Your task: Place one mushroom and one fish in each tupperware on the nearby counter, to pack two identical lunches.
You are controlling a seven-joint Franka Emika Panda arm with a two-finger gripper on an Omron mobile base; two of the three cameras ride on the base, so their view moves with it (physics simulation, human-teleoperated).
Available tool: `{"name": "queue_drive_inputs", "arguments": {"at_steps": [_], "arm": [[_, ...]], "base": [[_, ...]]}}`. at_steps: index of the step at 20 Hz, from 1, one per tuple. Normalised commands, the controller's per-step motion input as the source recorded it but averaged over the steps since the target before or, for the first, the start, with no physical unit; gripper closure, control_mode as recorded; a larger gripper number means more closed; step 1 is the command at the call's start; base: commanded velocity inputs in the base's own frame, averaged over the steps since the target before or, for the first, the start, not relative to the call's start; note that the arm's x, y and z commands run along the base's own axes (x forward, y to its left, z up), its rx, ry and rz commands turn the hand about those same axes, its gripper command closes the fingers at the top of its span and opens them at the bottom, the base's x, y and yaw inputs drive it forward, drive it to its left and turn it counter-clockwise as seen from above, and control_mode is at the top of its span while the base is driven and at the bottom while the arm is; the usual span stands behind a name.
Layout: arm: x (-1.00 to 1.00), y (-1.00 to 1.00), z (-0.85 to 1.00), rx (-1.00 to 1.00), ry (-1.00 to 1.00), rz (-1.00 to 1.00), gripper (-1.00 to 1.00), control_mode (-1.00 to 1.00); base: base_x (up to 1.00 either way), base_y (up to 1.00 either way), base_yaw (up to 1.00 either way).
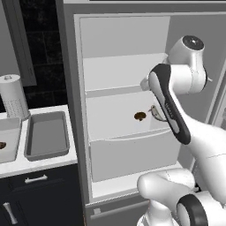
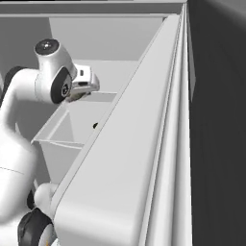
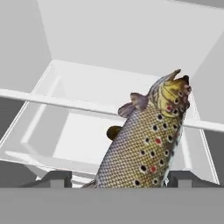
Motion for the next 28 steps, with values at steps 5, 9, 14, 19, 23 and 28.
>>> {"name": "queue_drive_inputs", "arguments": {"at_steps": [5, 9, 14, 19, 23, 28], "arm": [[-1.0, 0.12, -0.02, 0.0, 0.04, 0.01, 1.0, -1.0], [-1.0, 0.1, -0.36, -0.01, 0.13, 0.03, 1.0, -1.0], [-0.6, 0.09, -0.32, -0.01, 0.06, 0.03, 1.0, 1.0], [0.0, 0.0, 0.0, 0.0, 0.0, 0.0, 1.0, 1.0], [0.0, 0.0, 0.0, 0.0, 0.0, 0.0, 1.0, 1.0], [0.0, 0.0, 0.0, 0.0, 0.0, 0.0, 1.0, 1.0]], "base": [[0.0, 0.0, 0.0], [0.0, 0.0, 0.0], [-0.4, 0.12, 0.02], [-1.0, 0.6, 0.07], [-0.71, 0.97, 0.07], [0.15, 1.0, 0.03]]}}
